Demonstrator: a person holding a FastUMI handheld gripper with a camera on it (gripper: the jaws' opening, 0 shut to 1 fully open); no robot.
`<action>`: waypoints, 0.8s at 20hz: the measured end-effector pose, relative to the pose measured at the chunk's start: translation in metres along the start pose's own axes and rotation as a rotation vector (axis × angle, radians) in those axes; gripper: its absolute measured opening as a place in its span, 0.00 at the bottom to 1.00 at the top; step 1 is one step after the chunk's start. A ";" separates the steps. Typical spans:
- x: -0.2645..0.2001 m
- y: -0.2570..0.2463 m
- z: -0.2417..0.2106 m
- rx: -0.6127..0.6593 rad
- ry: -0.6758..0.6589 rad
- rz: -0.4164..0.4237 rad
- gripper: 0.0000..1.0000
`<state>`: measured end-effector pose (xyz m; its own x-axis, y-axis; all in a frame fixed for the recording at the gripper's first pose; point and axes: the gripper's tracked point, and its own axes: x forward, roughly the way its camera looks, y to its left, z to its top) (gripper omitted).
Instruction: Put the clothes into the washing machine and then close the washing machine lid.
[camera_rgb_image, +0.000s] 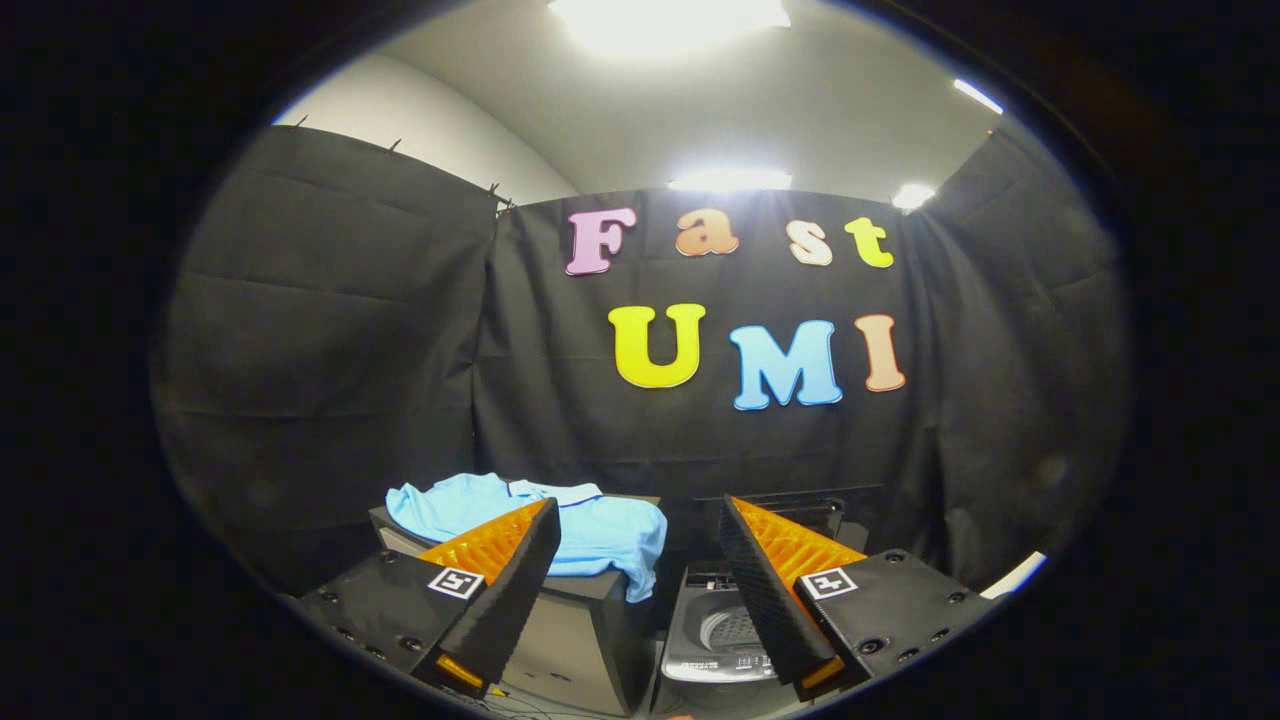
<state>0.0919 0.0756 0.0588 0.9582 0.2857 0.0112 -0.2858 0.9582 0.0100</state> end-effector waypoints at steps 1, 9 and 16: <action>0.006 0.003 0.001 -0.003 0.001 0.012 0.99; 0.054 0.033 0.010 -0.002 0.007 0.085 0.99; 0.094 0.066 0.005 -0.011 0.054 0.146 0.99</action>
<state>0.1633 0.1655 0.0652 0.9056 0.4220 -0.0417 -0.4223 0.9064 0.0017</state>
